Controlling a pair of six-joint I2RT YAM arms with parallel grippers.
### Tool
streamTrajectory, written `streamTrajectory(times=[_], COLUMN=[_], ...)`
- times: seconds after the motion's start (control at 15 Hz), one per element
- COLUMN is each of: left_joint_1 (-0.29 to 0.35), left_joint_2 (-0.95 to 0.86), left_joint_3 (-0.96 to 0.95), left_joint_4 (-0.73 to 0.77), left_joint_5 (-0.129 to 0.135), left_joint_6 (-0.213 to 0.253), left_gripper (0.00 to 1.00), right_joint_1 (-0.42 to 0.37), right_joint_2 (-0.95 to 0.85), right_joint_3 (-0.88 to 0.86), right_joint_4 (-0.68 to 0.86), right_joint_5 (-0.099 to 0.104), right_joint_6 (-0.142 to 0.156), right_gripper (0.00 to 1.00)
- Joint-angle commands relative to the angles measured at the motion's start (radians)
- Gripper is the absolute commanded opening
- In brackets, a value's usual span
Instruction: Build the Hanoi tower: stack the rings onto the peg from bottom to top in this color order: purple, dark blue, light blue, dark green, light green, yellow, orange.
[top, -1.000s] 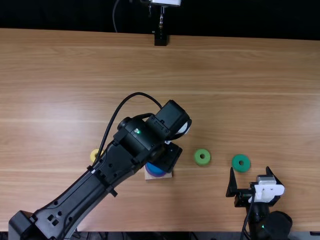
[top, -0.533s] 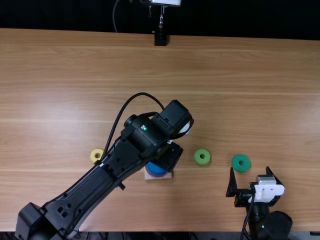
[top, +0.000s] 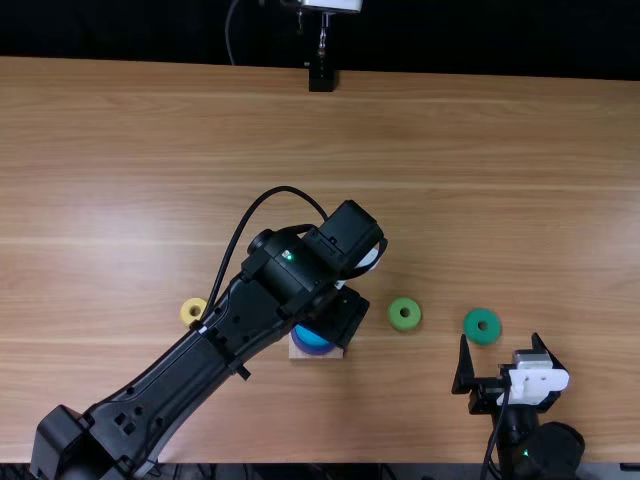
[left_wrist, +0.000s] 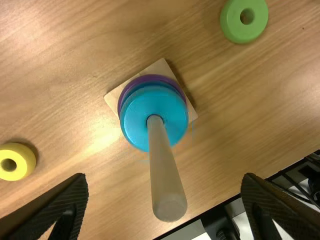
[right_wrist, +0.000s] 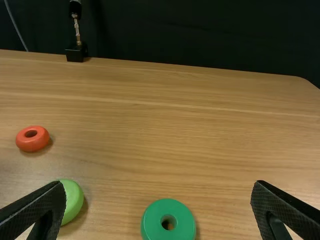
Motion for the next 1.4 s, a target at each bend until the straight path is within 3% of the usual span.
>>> streamTrajectory(times=[0.0, 0.13, 0.4, 0.6, 1.07, 1.33], left_joint_1=[0.020, 0.037, 0.140, 0.253, 0.564, 0.657], left_joint_2=[-0.005, -0.011, -0.065, -0.155, -0.608, -0.823], left_joint_3=[-0.019, -0.004, 0.121, 0.119, -0.548, -0.815], left_joint_4=[0.003, 0.007, 0.018, 0.196, 0.818, 0.883], left_joint_5=[-0.001, -0.003, 0.006, 0.004, -0.012, -0.012], left_joint_6=[-0.003, -0.002, -0.003, -0.003, -0.011, -0.003], left_gripper=[1.00, 1.00, 1.00, 1.00, 1.00, 1.00], right_joint_1=[-0.006, -0.006, -0.006, -0.006, -0.006, -0.006], right_joint_2=[-0.012, -0.012, -0.012, -0.012, -0.012, -0.012], right_joint_3=[-0.068, -0.068, -0.066, -0.066, -0.068, -0.066], right_joint_4=[-0.068, -0.068, -0.068, -0.068, -0.068, -0.068], right_joint_5=[0.014, 0.014, 0.014, 0.014, 0.014, 0.014], right_joint_6=[0.001, 0.001, 0.001, 0.001, 0.001, 0.001], right_gripper=[1.00, 1.00, 1.00, 1.00, 1.00, 1.00])
